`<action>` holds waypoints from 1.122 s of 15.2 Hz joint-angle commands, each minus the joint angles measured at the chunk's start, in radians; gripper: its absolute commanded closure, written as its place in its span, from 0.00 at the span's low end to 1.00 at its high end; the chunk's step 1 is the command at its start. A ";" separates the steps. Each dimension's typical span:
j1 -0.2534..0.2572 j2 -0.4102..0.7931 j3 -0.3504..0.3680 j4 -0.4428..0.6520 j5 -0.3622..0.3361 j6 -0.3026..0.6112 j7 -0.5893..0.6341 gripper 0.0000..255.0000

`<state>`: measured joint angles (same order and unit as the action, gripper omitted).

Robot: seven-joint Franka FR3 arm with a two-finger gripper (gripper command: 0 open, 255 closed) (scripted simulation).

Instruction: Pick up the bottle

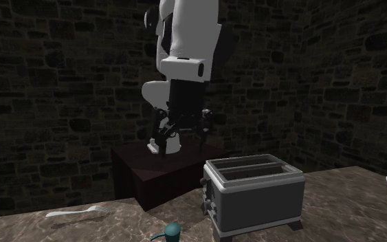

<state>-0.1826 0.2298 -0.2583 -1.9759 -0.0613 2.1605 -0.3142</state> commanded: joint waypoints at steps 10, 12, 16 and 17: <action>-0.116 0.423 0.017 0.420 0.100 -0.009 -0.108 0.00; -0.118 0.438 0.019 0.417 0.102 0.010 -0.108 0.00; -0.121 0.469 0.024 0.412 0.108 0.046 -0.108 0.00; -0.122 0.477 0.025 0.411 0.109 0.055 -0.107 0.00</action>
<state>-0.3037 0.6981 -0.2345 -1.5631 0.0460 2.2040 -0.4218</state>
